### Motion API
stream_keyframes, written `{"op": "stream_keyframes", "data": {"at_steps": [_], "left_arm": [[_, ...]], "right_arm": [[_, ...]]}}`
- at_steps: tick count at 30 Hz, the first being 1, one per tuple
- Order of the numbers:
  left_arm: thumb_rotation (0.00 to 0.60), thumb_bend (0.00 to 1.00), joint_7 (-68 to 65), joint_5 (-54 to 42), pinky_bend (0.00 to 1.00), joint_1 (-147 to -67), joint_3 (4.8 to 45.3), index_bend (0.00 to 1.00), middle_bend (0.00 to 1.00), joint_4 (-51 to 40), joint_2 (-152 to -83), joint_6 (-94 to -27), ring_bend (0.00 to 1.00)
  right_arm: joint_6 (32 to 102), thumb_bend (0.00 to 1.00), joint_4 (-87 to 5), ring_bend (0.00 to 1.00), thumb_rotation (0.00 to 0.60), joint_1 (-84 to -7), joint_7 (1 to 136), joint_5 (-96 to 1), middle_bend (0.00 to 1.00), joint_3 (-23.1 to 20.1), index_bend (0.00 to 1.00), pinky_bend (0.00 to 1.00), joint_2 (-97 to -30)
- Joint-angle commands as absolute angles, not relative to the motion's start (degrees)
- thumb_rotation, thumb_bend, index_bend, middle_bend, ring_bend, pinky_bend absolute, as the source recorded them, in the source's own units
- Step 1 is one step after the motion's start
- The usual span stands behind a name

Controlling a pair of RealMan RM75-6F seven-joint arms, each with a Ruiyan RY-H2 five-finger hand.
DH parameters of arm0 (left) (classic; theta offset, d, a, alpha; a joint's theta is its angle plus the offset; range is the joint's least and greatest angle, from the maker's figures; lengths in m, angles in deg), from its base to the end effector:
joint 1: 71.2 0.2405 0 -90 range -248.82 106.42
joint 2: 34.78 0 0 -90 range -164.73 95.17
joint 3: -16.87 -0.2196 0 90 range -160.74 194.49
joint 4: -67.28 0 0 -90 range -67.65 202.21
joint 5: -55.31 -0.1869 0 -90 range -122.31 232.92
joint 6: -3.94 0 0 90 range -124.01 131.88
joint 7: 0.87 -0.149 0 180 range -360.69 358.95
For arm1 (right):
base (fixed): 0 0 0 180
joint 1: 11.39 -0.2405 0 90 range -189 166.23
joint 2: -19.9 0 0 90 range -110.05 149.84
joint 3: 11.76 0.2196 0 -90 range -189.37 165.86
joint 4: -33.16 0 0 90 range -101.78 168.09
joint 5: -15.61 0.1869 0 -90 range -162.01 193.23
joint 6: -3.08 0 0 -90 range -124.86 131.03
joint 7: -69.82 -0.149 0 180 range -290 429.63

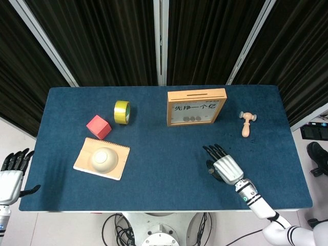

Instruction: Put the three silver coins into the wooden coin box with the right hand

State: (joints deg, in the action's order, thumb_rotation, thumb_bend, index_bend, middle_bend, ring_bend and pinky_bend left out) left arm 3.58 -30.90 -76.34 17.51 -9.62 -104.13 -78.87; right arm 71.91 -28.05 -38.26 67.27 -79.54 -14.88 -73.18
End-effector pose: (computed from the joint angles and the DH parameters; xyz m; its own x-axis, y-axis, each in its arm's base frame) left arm -0.3125 0.1784 0.1540 0.4865 0.0651 0.8712 0.8731 -0.0010 -0.4875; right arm -0.2213 -0.2538 -0.0008 0.5361 -0.1852 0.8236 -0.7725 -0.5009 0.3902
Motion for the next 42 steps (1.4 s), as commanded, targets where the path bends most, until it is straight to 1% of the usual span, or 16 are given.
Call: {"op": "stream_keyframes", "data": {"at_steps": [1, 12, 20, 28, 31, 34, 38, 42], "left_arm": [[0.6, 0.0, 3.6, -30.9, 0.0, -76.4, 17.5, 0.02, 0.0, -9.6, -104.2, -78.8, 0.0], [0.6, 0.0, 3.2, -30.8, 0.0, -76.4, 17.5, 0.02, 0.0, -10.0, -103.9, -78.7, 0.0], [0.6, 0.0, 3.1, -30.9, 0.0, -76.5, 17.4, 0.02, 0.0, -10.5, -103.7, -78.6, 0.0], [0.6, 0.0, 2.7, -31.1, 0.0, -76.5, 17.4, 0.02, 0.0, -11.0, -103.5, -78.8, 0.0], [0.6, 0.0, 2.5, -31.2, 0.0, -76.4, 17.4, 0.02, 0.0, -11.3, -103.3, -79.0, 0.0], [0.6, 0.0, 2.3, -31.5, 0.0, -76.4, 17.4, 0.02, 0.0, -11.7, -103.2, -79.3, 0.0], [0.6, 0.0, 2.1, -31.9, 0.0, -76.4, 17.4, 0.02, 0.0, -12.1, -103.3, -79.8, 0.0], [0.6, 0.0, 1.8, -32.4, 0.0, -76.5, 17.3, 0.02, 0.0, -12.3, -103.2, -80.2, 0.0]], "right_arm": [[72.0, 0.31, -27.8, 0.0, 0.6, -38.3, 67.3, -79.6, 0.02, -14.8, 0.51, 0.0, -73.3], [71.7, 0.34, -27.6, 0.0, 0.6, -38.7, 67.0, -79.3, 0.03, -14.5, 0.54, 0.0, -73.6], [71.7, 0.36, -27.9, 0.0, 0.6, -38.7, 66.9, -79.0, 0.04, -14.4, 0.63, 0.0, -73.3], [72.7, 0.38, -30.1, 0.0, 0.6, -39.0, 66.8, -78.9, 0.04, -13.5, 0.68, 0.0, -71.5], [74.4, 0.38, -34.4, 0.0, 0.6, -39.7, 66.3, -78.8, 0.04, -11.6, 0.69, 0.0, -68.7], [75.8, 0.38, -41.7, 0.0, 0.6, -41.0, 66.8, -78.3, 0.04, -8.5, 0.7, 0.0, -63.7], [76.3, 0.38, -53.1, 0.0, 0.6, -43.0, 69.9, -76.6, 0.04, -3.3, 0.72, 0.0, -55.8], [75.0, 0.38, -60.5, 0.0, 0.6, -45.3, 73.1, -73.0, 0.04, 2.3, 0.74, 0.0, -50.5]]}}
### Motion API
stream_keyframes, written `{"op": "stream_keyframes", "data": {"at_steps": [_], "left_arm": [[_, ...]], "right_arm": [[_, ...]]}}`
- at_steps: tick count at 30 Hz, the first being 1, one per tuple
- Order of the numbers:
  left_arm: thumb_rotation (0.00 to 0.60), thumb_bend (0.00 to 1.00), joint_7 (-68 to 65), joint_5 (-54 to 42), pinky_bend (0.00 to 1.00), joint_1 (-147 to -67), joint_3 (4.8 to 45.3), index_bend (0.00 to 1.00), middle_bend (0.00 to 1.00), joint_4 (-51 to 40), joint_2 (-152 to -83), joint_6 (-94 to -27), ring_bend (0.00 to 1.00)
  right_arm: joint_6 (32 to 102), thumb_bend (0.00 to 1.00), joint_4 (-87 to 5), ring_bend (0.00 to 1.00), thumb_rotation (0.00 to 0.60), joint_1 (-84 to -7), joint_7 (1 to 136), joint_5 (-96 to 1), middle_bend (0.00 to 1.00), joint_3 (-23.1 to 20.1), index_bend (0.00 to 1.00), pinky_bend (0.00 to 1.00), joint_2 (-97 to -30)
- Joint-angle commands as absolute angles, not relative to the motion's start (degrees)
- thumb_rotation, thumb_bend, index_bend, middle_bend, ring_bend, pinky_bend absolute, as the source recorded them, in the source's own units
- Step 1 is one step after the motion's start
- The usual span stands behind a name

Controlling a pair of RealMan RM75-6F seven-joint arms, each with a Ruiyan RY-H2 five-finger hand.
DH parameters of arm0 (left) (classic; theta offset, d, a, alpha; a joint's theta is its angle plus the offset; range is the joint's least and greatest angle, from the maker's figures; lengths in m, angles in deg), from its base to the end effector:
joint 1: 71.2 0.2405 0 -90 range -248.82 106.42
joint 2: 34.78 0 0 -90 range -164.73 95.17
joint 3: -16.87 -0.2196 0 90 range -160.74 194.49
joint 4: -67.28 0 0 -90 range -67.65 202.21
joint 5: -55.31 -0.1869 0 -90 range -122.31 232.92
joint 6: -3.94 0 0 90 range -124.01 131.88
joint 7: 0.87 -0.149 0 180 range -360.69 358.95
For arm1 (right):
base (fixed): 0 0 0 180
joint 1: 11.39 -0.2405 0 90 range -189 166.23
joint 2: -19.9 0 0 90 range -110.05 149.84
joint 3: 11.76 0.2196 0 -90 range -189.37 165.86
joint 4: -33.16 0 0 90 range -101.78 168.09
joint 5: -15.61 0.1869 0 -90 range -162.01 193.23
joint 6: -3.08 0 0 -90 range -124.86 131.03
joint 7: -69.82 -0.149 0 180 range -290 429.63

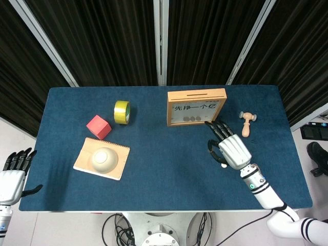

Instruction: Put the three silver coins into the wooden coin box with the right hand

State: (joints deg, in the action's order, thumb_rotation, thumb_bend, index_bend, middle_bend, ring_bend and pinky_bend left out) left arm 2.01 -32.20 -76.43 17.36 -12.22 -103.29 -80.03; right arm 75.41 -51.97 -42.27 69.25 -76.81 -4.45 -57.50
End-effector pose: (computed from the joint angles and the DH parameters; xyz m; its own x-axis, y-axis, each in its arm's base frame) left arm -0.3017 0.1780 0.1538 0.4866 0.0500 0.8722 0.8736 -0.0300 -0.4857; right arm -0.1478 -0.2867 0.0846 0.3462 -0.0032 0.9381 -0.8046 -0.5153 0.2952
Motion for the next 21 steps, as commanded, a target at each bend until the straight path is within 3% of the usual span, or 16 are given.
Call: {"op": "stream_keyframes", "data": {"at_steps": [1, 9, 14, 21], "left_arm": [[0.6, 0.0, 1.8, -32.5, 0.0, -76.5, 17.3, 0.02, 0.0, -12.4, -103.2, -80.2, 0.0], [0.6, 0.0, 1.3, -33.1, 0.0, -76.6, 17.0, 0.02, 0.0, -13.3, -103.0, -80.4, 0.0], [0.6, 0.0, 0.9, -32.7, 0.0, -76.7, 16.9, 0.02, 0.0, -13.9, -102.6, -79.6, 0.0], [0.6, 0.0, 0.7, -32.6, 0.0, -76.6, 16.9, 0.02, 0.0, -14.6, -102.1, -79.6, 0.0]], "right_arm": [[74.5, 0.38, -61.5, 0.0, 0.6, -46.0, 73.8, -71.9, 0.04, 3.7, 0.74, 0.0, -49.6], [65.3, 0.38, -61.2, 0.0, 0.6, -54.9, 79.0, -54.1, 0.04, 15.2, 0.75, 0.0, -48.2], [58.2, 0.38, -55.5, 0.0, 0.6, -61.1, 82.6, -44.6, 0.04, 16.6, 0.76, 0.0, -50.9], [53.8, 0.38, -49.5, 0.0, 0.6, -67.3, 89.7, -34.4, 0.05, 16.0, 0.76, 0.0, -54.3]]}}
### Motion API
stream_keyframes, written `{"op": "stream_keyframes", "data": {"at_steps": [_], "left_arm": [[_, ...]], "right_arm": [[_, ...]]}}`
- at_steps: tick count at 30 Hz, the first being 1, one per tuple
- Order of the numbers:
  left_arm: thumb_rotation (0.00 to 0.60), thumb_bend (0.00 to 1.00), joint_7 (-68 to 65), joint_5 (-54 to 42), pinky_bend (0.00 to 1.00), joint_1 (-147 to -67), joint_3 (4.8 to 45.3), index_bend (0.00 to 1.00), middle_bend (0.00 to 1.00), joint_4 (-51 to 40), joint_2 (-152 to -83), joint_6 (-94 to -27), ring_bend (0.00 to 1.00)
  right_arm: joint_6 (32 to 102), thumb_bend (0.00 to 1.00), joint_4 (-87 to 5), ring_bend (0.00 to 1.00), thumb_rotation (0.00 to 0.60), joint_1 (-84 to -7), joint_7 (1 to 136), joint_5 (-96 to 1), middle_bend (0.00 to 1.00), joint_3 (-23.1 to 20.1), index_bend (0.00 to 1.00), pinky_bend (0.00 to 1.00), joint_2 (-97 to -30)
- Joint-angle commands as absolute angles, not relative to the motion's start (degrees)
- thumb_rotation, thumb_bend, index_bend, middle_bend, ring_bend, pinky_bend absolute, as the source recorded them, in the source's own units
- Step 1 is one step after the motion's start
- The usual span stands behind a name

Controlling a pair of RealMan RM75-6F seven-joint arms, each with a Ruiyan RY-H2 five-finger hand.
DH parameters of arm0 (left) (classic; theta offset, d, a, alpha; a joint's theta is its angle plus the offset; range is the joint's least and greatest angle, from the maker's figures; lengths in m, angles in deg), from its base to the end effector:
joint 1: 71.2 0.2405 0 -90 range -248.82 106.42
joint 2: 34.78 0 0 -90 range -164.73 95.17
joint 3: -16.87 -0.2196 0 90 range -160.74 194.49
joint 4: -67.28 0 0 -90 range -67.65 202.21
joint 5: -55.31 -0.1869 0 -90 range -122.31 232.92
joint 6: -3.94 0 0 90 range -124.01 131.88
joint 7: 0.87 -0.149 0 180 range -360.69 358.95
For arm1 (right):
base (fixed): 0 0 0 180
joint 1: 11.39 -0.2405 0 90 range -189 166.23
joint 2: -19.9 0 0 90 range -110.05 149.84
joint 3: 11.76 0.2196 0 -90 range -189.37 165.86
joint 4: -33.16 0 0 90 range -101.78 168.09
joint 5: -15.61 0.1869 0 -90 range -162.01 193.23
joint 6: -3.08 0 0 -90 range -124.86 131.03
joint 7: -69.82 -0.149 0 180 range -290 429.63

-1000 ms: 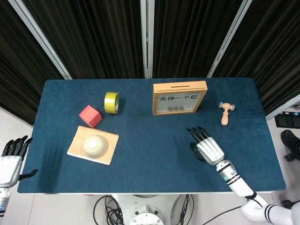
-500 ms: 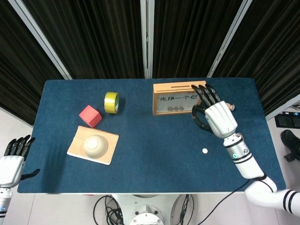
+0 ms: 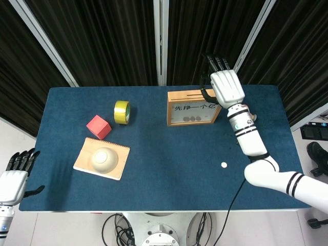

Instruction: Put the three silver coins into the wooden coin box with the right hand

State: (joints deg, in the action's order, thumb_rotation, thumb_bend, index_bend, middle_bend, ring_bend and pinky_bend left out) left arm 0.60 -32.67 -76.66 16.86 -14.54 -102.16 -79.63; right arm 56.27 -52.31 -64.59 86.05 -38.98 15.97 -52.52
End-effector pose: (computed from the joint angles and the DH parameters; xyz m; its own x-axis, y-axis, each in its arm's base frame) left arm -0.2960 0.1769 0.1527 0.4916 0.0647 0.8684 0.8708 -0.0450 -0.4896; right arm -0.0428 -0.4105 0.1497 0.3102 0.0843 0.9469 -0.8857 -0.3363 0.3201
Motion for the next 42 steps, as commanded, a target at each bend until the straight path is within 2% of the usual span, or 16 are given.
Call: {"op": "stream_keyframes", "data": {"at_steps": [1, 8, 17, 42], "left_arm": [[0.6, 0.0, 0.8, -32.5, 0.0, -76.6, 16.9, 0.02, 0.0, -14.6, -102.0, -79.5, 0.0], [0.6, 0.0, 1.2, -32.6, 0.0, -76.8, 16.8, 0.02, 0.0, -14.6, -101.9, -79.3, 0.0], [0.6, 0.0, 2.0, -32.6, 0.0, -76.8, 16.9, 0.02, 0.0, -14.2, -101.8, -79.4, 0.0], [0.6, 0.0, 2.6, -32.3, 0.0, -76.8, 16.8, 0.02, 0.0, -13.4, -102.0, -79.0, 0.0]], "right_arm": [[53.4, 0.38, -48.9, 0.0, 0.6, -68.0, 90.6, -32.8, 0.05, 15.9, 0.76, 0.0, -54.5], [51.1, 0.38, -48.8, 0.0, 0.6, -72.9, 98.9, -16.4, 0.05, 14.6, 0.78, 0.0, -54.1], [50.8, 0.39, -49.5, 0.0, 0.6, -76.5, 104.4, -5.6, 0.05, 11.4, 0.79, 0.0, -52.4], [49.7, 0.38, -46.4, 0.0, 0.6, -79.3, 102.6, -2.1, 0.05, 7.1, 0.79, 0.0, -53.6]]}}
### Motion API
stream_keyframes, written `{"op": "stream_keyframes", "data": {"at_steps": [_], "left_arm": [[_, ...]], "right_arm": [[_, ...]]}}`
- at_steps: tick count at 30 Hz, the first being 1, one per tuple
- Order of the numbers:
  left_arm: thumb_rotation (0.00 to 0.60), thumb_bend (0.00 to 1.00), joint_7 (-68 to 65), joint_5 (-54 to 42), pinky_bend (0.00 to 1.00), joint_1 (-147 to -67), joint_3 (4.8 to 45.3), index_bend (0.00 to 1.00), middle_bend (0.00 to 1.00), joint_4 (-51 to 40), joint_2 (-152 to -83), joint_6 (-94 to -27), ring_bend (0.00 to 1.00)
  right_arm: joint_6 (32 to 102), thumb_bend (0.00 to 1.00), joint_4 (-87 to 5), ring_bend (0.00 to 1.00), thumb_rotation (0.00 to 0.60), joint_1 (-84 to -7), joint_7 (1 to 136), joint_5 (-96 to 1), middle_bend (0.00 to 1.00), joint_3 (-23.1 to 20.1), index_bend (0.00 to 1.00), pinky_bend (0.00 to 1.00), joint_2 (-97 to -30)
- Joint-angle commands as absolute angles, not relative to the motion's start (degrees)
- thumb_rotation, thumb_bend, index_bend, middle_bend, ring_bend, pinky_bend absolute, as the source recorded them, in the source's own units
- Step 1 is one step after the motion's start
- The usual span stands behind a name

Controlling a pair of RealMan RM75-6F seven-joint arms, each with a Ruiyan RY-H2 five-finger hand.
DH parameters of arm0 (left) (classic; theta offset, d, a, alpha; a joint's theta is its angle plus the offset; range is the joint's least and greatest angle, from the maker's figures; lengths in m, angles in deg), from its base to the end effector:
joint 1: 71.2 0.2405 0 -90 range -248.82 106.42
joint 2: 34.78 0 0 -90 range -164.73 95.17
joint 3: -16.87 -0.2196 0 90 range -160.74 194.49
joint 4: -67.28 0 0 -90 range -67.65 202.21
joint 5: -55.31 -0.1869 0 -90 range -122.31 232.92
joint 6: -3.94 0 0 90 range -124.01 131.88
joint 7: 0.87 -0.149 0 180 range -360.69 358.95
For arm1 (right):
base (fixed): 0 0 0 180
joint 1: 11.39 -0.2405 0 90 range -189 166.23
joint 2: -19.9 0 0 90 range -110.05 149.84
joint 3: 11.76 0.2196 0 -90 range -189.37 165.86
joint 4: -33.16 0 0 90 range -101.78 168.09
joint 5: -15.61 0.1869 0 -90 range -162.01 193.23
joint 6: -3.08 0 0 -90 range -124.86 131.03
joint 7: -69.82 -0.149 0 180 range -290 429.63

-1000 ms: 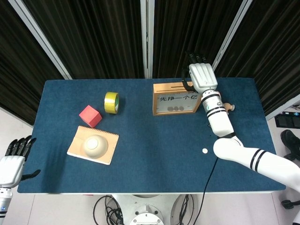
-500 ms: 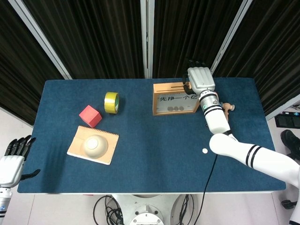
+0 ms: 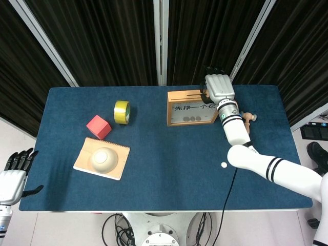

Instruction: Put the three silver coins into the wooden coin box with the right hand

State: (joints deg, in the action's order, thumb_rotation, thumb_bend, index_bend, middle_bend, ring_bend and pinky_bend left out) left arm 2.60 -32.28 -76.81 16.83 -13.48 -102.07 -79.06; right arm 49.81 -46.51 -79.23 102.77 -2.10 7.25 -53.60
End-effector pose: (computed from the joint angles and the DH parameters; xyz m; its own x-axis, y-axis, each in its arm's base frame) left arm -0.3005 0.1778 0.1545 0.4780 0.0733 0.8753 0.8783 -0.0368 -0.4766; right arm -0.0516 -0.4390 0.1158 0.4004 -0.1758 0.8993 -0.9161 -0.0989 0.3886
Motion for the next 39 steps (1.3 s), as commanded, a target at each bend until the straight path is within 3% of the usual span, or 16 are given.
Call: {"op": "stream_keyframes", "data": {"at_steps": [1, 12, 14, 15, 18, 19, 21, 31, 34, 39], "left_arm": [[0.6, 0.0, 2.6, -32.3, 0.0, -76.8, 16.8, 0.02, 0.0, -13.4, -102.0, -79.0, 0.0], [0.6, 0.0, 2.9, -32.2, 0.0, -76.8, 16.9, 0.02, 0.0, -13.3, -102.0, -79.1, 0.0], [0.6, 0.0, 2.9, -32.2, 0.0, -76.8, 16.9, 0.02, 0.0, -13.2, -102.0, -79.1, 0.0], [0.6, 0.0, 2.9, -32.2, 0.0, -76.8, 16.9, 0.02, 0.0, -13.2, -102.0, -79.1, 0.0], [0.6, 0.0, 3.0, -32.2, 0.0, -76.8, 16.8, 0.02, 0.0, -13.1, -102.0, -79.1, 0.0], [0.6, 0.0, 3.0, -32.2, 0.0, -76.8, 16.9, 0.02, 0.0, -13.1, -102.0, -79.1, 0.0], [0.6, 0.0, 3.1, -32.2, 0.0, -76.8, 16.9, 0.02, 0.0, -13.0, -102.1, -79.1, 0.0], [0.6, 0.0, 3.0, -32.1, 0.0, -76.8, 17.1, 0.02, 0.0, -13.3, -101.9, -79.2, 0.0], [0.6, 0.0, 3.0, -32.1, 0.0, -76.8, 17.2, 0.02, 0.0, -13.4, -101.9, -79.4, 0.0], [0.6, 0.0, 2.9, -32.1, 0.0, -76.8, 17.4, 0.02, 0.0, -13.5, -101.9, -79.8, 0.0]], "right_arm": [[49.7, 0.38, -46.4, 0.0, 0.6, -79.3, 102.6, -2.1, 0.05, 7.0, 0.79, 0.0, -53.6], [49.5, 0.38, -45.6, 0.0, 0.6, -80.0, 102.3, -1.4, 0.05, 5.8, 0.79, 0.0, -54.3], [49.4, 0.37, -45.5, 0.0, 0.6, -80.1, 102.5, -1.1, 0.04, 5.5, 0.73, 0.0, -54.2], [49.2, 0.36, -45.5, 0.0, 0.6, -80.2, 102.6, -0.9, 0.03, 5.3, 0.63, 0.0, -54.2], [48.9, 0.34, -45.6, 0.0, 0.6, -80.3, 102.6, -0.4, 0.0, 5.1, 0.18, 0.0, -54.0], [48.9, 0.33, -45.6, 0.0, 0.6, -80.3, 102.4, -0.6, 0.0, 5.1, 0.08, 0.0, -54.0], [49.0, 0.33, -45.6, 0.0, 0.6, -80.1, 101.7, -1.3, 0.0, 5.2, 0.0, 0.0, -53.9], [49.8, 0.31, -48.7, 0.0, 0.6, -77.3, 95.6, -8.2, 0.0, 6.7, 0.0, 0.0, -51.9], [52.7, 0.31, -53.0, 0.0, 0.6, -74.3, 92.1, -15.6, 0.0, 7.2, 0.0, 0.0, -49.7], [63.9, 0.31, -61.8, 0.0, 0.6, -65.9, 85.0, -35.6, 0.0, 5.3, 0.0, 0.0, -46.2]]}}
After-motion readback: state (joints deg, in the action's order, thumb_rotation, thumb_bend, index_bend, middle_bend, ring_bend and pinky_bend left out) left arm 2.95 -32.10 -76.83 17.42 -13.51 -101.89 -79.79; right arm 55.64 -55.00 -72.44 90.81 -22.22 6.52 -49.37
